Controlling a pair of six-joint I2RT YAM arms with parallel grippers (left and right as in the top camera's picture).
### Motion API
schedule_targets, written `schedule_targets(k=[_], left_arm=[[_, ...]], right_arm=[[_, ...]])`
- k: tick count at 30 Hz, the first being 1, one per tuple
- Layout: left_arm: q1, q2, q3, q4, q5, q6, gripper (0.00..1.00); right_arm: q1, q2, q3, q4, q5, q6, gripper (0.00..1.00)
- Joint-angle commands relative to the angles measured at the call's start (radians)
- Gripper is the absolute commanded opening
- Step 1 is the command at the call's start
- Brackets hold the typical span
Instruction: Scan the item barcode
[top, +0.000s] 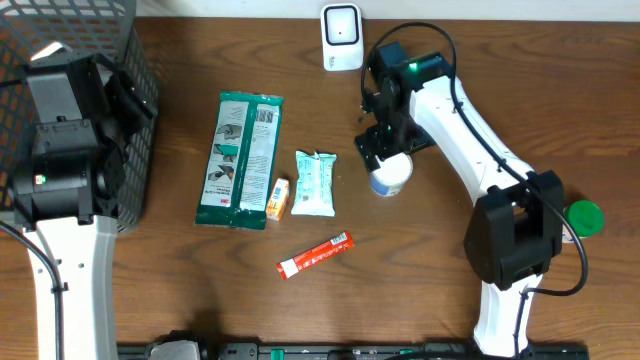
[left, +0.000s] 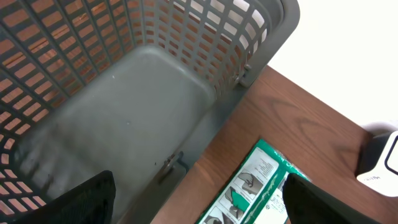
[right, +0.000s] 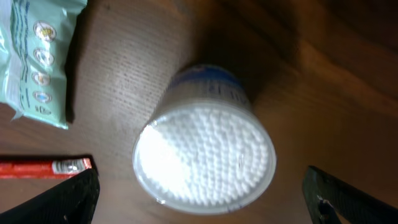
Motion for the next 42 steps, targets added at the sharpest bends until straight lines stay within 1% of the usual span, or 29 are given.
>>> schedule_targets(k=[1, 7, 14, 20, 28, 30, 33, 37, 42], left_arm=[[0.003, 0.002, 0.004, -0.001, -0.009, 0.002, 0.84], [0.003, 0.002, 0.004, -0.001, -0.009, 0.002, 0.84], [0.003, 0.002, 0.004, 0.000, -0.009, 0.002, 0.84], [0.003, 0.002, 0.004, -0.001, -0.009, 0.002, 0.84], [0.003, 0.002, 0.004, -0.001, -0.009, 0.002, 0.84], [0.003, 0.002, 0.004, -0.001, -0.009, 0.002, 0.84], [0.003, 0.002, 0.004, -0.001, -0.009, 0.002, 0.84], [0.003, 0.002, 0.004, -0.001, -0.009, 0.002, 0.84], [0.003, 0.002, 0.004, -0.001, -0.009, 0.002, 0.84]], right_arm=[[-0.009, -0.010, -0.044, 0.026, 0.005, -0.027, 0.99], [-0.009, -0.010, -0.137, 0.126, 0.017, -0.027, 0.99], [-0.005, -0.010, -0.208, 0.189, 0.017, -0.027, 0.99], [-0.006, -0.010, -0.224, 0.193, 0.017, -0.027, 0.90], [-0.005, -0.010, -0.224, 0.193, 0.017, -0.028, 0.90], [-0.005, -0.010, -0.224, 0.193, 0.016, -0.027, 0.87], [-0.005, -0.010, -0.224, 0.193, 0.016, -0.027, 0.81], [0.001, -0.010, -0.224, 0.189, 0.017, -0.027, 0.84], [0.006, -0.010, -0.224, 0.189, 0.016, -0.027, 0.85]])
